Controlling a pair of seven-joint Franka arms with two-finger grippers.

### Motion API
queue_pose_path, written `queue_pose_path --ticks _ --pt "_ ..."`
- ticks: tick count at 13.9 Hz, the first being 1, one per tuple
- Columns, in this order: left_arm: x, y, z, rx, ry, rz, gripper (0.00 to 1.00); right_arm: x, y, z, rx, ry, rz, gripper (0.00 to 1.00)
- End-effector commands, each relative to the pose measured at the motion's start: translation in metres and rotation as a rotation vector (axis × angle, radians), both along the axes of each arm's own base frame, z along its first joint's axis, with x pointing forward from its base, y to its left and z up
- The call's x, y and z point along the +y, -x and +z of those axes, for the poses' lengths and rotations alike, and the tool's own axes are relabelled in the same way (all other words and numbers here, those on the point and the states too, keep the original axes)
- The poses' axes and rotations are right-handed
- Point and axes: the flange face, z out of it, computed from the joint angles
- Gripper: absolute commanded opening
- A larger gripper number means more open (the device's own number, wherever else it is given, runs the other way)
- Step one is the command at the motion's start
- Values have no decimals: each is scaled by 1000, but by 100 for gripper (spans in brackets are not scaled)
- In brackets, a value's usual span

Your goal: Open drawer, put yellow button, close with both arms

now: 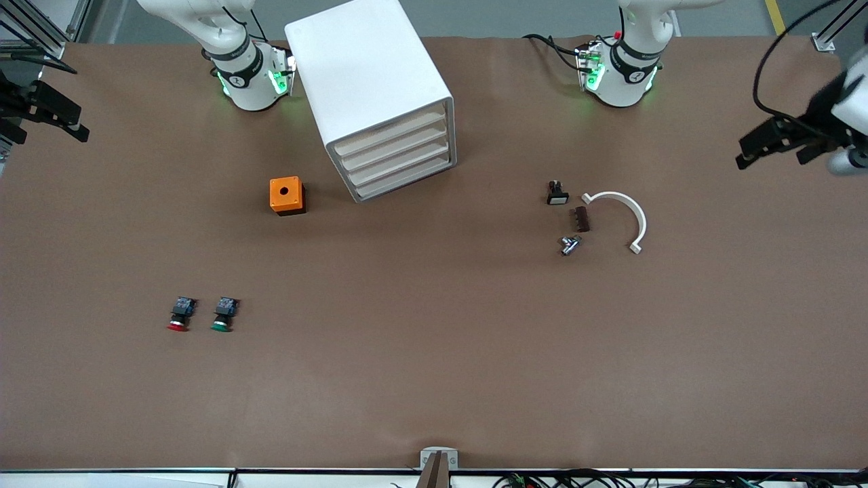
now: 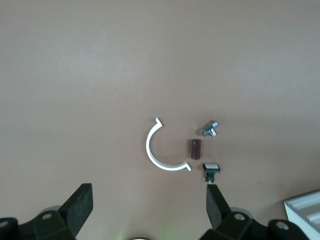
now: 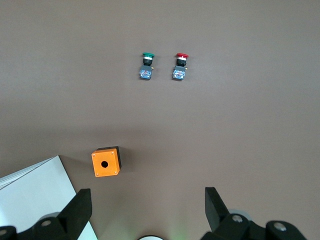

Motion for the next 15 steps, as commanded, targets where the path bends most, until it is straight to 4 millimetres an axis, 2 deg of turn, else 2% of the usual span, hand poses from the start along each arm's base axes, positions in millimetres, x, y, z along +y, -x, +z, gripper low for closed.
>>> queue_pose_path --ticks 1,7,9,12,15 --pt "-4 32 2 -21 -8 -11 100 -2 8 5 -22 5 12 100" --pt "-10 42 15 -6 -16 -18 100 1 8 5 -22 5 17 100" --pt "-16 40 16 -7 -19 -27 100 1 8 5 -22 5 17 100" --pt "-13 36 26 -27 -17 -31 100 1 8 5 -22 5 17 100" --pt "-9 28 24 -8 -22 -26 100 1 9 5 -17 5 17 100"
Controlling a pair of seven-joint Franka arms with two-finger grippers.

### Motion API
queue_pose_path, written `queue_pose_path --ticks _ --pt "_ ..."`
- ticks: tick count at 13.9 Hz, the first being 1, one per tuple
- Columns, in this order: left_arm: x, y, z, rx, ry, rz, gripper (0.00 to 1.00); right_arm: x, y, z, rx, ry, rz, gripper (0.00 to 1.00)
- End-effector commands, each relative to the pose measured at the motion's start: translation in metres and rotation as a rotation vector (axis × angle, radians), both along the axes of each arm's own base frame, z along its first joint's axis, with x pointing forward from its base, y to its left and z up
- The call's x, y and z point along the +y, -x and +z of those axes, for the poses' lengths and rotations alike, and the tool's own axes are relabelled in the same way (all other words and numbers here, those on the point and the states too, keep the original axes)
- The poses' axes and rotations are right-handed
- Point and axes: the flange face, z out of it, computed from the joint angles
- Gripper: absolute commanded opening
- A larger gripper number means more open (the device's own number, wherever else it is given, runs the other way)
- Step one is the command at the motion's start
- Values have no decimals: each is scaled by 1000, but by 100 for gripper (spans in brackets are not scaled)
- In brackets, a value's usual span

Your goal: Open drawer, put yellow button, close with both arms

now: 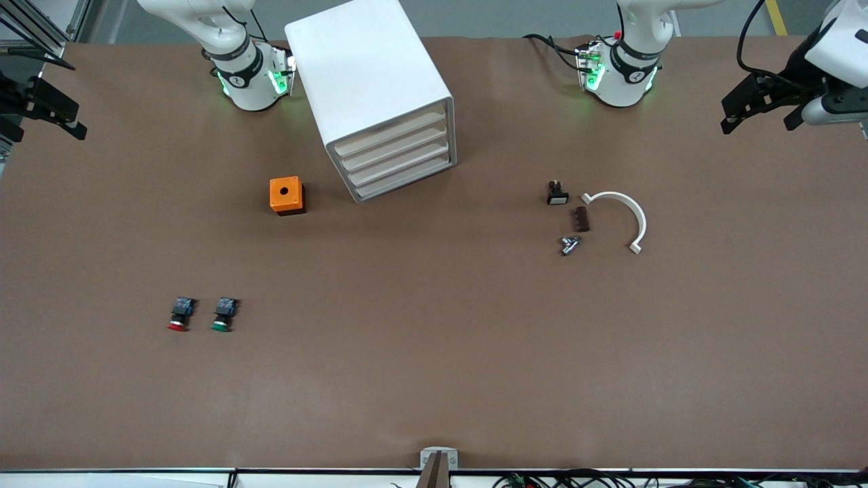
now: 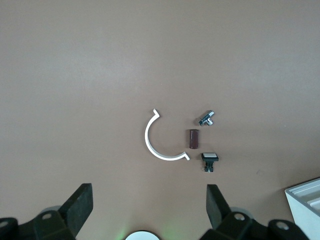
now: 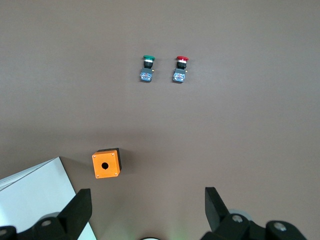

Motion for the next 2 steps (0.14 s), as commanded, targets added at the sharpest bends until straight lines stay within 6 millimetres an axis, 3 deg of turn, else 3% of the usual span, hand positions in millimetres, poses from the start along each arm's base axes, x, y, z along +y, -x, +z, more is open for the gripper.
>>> queue_pose_path --ticks 1,2 --pt "4 -5 3 22 -8 -5 100 0 7 2 -7 5 13 100" --pt "5 -5 4 21 -17 -6 100 0 7 2 -7 5 15 100"
